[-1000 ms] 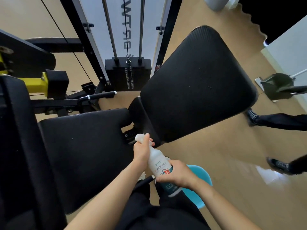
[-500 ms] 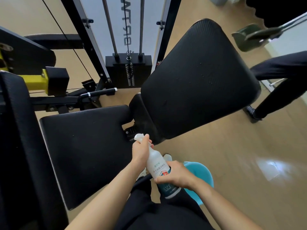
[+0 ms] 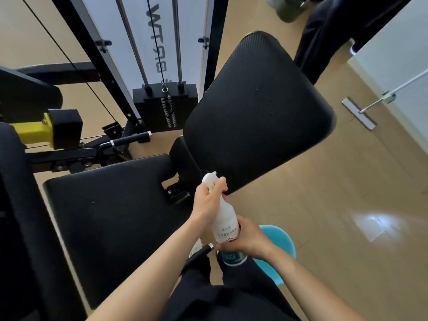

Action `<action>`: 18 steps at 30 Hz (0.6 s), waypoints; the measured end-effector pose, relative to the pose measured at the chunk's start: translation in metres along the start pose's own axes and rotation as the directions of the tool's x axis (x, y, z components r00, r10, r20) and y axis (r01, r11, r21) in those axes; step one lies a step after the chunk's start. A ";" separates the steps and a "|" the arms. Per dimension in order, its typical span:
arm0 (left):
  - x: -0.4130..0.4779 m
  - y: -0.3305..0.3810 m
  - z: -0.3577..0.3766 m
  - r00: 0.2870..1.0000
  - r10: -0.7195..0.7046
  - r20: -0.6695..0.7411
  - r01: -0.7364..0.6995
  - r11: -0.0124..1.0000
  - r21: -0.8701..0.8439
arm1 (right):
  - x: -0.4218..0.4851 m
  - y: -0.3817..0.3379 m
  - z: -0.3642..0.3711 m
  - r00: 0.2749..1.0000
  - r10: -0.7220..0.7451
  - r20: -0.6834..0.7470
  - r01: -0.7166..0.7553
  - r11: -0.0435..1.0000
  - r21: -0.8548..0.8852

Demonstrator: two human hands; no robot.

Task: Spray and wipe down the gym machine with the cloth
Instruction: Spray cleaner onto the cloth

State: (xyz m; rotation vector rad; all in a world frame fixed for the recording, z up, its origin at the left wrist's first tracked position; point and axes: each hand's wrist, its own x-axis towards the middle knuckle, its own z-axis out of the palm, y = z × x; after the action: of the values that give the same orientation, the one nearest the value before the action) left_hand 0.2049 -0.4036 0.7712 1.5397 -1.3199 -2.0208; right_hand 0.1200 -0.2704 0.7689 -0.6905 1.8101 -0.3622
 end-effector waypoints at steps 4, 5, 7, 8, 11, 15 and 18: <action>-0.010 0.012 0.006 0.983 0.170 0.075 -0.172 0.985 0.020 | -0.004 -0.003 -0.007 0.995 -0.040 -0.088 0.048 0.995 0.092; -0.012 0.016 0.007 0.973 0.207 0.105 -0.210 0.978 0.017 | -0.005 -0.007 -0.009 0.989 -0.059 -0.137 0.074 0.991 0.107; -0.018 0.022 0.009 0.948 0.272 0.163 -0.278 0.960 0.017 | -0.009 -0.020 -0.014 0.962 -0.130 -0.240 0.155 0.984 0.088; -0.021 0.024 0.010 0.937 0.298 0.181 -0.305 0.952 0.013 | -0.010 -0.027 -0.016 0.945 -0.172 -0.280 0.203 0.975 0.086; -0.029 0.032 0.012 0.916 0.348 0.201 -0.353 0.936 -0.010 | -0.011 -0.047 -0.018 0.892 -0.284 -0.353 0.331 0.940 0.082; -0.039 0.040 0.010 0.896 0.365 0.254 -0.379 0.925 0.010 | -0.011 -0.058 -0.024 0.831 -0.411 -0.374 0.450 0.893 0.019; -0.045 0.043 0.009 0.877 0.365 0.313 -0.423 0.895 0.140 | -0.010 -0.061 -0.028 0.825 -0.415 -0.382 0.457 0.889 0.021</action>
State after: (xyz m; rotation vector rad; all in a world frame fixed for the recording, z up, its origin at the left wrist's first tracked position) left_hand 0.2026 -0.3921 0.8331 0.9595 -1.8303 -1.9252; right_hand 0.1131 -0.3145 0.8206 -1.0135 1.9499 -0.9509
